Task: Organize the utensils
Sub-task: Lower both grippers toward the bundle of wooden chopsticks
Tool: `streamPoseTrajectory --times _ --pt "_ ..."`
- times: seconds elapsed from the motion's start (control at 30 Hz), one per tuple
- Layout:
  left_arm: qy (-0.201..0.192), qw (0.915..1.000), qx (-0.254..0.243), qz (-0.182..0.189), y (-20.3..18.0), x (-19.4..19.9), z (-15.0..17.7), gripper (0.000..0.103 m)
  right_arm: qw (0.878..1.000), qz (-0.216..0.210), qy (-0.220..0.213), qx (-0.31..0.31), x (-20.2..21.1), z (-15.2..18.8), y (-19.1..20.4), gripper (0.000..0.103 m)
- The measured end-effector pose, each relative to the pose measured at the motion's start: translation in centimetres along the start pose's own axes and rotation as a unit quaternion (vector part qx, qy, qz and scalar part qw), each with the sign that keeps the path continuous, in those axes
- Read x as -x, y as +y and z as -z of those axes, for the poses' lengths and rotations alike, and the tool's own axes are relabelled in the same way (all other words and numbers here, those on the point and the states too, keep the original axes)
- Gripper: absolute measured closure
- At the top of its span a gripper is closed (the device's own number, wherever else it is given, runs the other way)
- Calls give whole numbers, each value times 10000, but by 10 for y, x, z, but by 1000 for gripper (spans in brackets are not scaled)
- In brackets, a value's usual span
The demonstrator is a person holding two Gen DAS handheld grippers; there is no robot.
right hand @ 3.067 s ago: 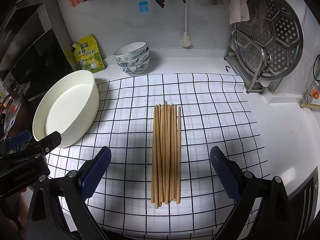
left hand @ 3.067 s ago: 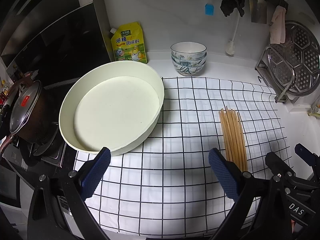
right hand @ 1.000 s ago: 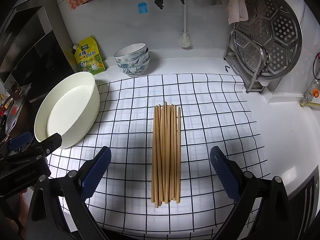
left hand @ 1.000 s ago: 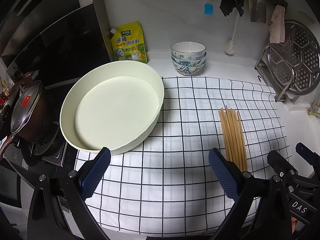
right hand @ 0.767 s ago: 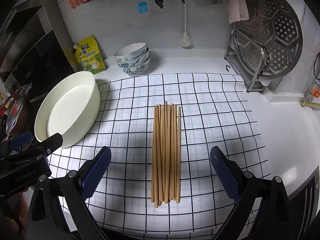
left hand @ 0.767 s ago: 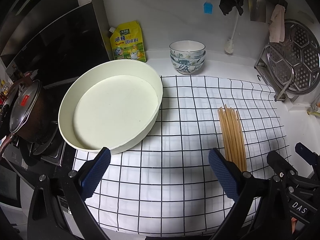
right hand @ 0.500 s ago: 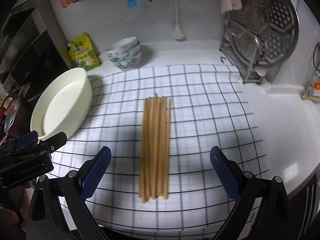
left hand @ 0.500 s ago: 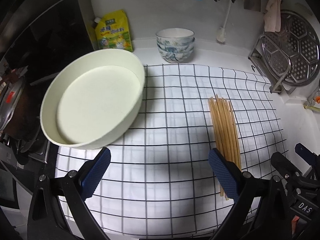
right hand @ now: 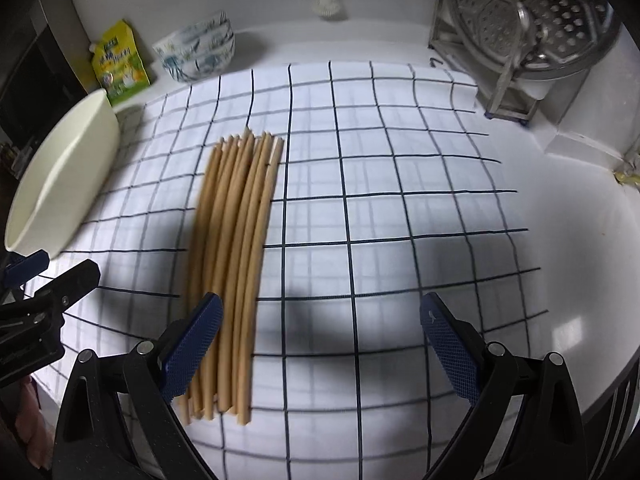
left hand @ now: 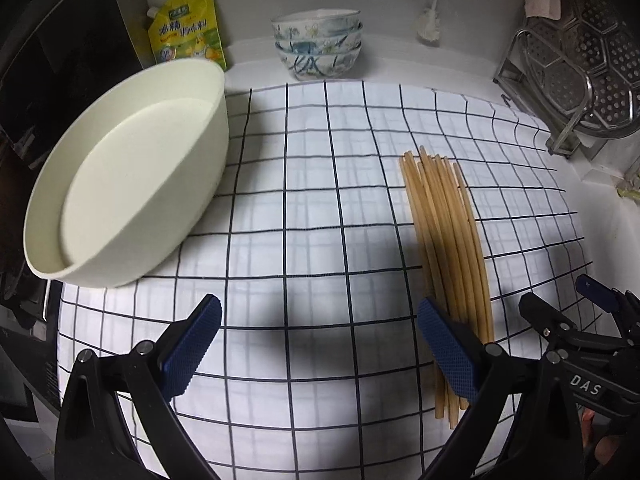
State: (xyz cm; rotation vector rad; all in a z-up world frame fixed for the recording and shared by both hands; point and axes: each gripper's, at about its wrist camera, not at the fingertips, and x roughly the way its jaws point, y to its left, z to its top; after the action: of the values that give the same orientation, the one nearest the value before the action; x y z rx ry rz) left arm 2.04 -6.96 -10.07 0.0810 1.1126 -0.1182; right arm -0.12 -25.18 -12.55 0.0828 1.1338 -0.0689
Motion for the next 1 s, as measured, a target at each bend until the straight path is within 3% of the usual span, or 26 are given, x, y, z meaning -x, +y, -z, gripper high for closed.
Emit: streamPoseTrajectory --times 0.4,1.0 --pt "50 10000 60 5 -9 -20 5 7 9992 225 44 314 -34 -2 7 9" --pt "53 9999 -85 109 -37 -40 2 6 9994 292 -37 159 -29 7 -29 9"
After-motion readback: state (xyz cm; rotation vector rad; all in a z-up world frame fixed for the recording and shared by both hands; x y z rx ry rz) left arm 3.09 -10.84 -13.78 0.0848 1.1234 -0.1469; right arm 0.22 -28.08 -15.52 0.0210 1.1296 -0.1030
